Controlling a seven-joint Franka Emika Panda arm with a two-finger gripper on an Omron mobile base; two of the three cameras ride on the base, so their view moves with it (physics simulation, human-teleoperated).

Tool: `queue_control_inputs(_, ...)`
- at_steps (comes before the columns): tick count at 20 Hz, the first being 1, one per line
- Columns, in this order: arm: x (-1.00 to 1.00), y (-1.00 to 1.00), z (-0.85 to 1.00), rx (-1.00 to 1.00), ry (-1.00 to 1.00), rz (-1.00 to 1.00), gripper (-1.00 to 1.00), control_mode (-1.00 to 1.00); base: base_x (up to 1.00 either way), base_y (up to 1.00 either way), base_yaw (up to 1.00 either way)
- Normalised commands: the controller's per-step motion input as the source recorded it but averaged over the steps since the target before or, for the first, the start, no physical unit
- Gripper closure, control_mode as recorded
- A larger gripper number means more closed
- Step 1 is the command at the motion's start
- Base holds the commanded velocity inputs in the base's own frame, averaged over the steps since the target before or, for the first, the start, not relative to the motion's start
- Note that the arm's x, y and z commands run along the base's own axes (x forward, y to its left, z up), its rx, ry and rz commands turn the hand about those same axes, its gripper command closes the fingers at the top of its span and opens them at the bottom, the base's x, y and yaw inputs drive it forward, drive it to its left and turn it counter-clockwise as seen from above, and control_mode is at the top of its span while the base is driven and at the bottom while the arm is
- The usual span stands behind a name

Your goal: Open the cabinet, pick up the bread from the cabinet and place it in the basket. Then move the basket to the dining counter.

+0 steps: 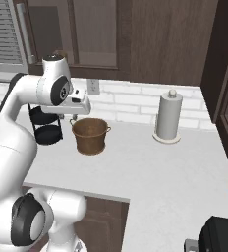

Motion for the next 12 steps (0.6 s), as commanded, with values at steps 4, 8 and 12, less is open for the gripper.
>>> queue_control_inputs(4,-0.03,0.03,-0.03,-0.01,0.04,0.0,-1.0,-1.0,0.0,0.0,0.0)
queue_control_inputs(8,-0.39,0.34,0.13,0.0,-0.09,0.0,-1.0,-1.0,0.0,0.0,0.0)
queue_control_inputs(12,-0.23,0.63,0.63,0.0,-0.2,0.0,-1.0,-1.0,0.0,0.0,0.0)
